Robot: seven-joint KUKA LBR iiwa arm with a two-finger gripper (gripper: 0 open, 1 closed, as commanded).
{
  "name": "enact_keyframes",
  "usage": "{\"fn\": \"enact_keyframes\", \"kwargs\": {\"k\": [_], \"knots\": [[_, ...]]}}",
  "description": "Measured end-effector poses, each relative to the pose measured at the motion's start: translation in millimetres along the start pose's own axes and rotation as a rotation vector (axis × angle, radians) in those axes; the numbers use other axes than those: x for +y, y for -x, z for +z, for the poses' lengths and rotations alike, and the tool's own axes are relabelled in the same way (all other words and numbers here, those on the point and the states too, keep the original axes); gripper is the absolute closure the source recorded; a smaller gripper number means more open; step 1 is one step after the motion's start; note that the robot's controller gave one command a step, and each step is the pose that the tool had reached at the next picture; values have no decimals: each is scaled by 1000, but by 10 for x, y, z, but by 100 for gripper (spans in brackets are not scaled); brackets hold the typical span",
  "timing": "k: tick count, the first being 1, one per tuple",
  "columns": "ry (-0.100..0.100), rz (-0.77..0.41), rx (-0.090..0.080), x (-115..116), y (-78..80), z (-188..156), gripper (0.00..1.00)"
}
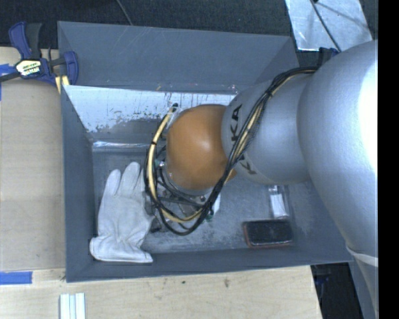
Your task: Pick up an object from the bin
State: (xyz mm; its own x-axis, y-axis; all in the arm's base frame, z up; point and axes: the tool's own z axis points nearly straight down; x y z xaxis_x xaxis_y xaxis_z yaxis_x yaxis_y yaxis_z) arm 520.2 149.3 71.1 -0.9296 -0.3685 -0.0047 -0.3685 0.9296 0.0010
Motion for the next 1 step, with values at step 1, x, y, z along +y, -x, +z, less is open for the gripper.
{"fn": "enact_keyframes", "kwargs": {"k": [1], "knots": [[-1, -52, 3, 38, -162, -1210, 100]]}}
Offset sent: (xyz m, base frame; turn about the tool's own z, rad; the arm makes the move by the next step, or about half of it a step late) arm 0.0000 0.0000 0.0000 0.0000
